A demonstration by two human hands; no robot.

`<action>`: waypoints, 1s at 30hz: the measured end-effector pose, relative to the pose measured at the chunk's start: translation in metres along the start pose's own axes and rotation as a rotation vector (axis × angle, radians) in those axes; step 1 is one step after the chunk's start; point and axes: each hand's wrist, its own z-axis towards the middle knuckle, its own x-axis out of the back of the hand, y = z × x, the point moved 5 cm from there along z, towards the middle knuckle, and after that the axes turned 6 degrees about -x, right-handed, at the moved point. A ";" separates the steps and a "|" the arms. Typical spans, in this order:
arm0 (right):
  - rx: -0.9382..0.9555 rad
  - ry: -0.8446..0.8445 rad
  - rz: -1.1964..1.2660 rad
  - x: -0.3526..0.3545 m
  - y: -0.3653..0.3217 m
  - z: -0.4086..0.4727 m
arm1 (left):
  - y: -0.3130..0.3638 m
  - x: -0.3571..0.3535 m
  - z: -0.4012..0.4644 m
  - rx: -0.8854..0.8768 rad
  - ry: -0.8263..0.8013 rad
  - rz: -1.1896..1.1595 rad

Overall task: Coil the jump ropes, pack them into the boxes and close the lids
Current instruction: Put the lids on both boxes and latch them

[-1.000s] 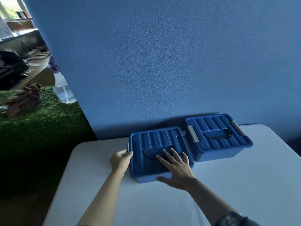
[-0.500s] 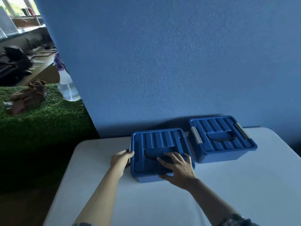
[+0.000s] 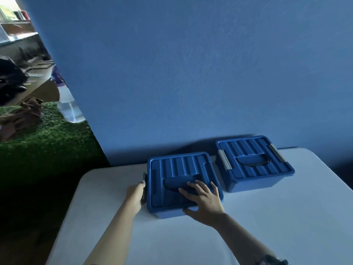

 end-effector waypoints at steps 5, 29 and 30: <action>0.015 0.035 0.011 -0.005 0.000 0.000 | -0.002 -0.010 -0.001 0.014 -0.023 -0.102; -0.009 0.064 -0.015 -0.005 -0.001 0.001 | 0.009 0.005 -0.006 0.099 -0.126 -0.082; -0.004 0.074 -0.010 -0.004 -0.002 0.001 | 0.009 0.004 -0.005 0.114 -0.128 -0.094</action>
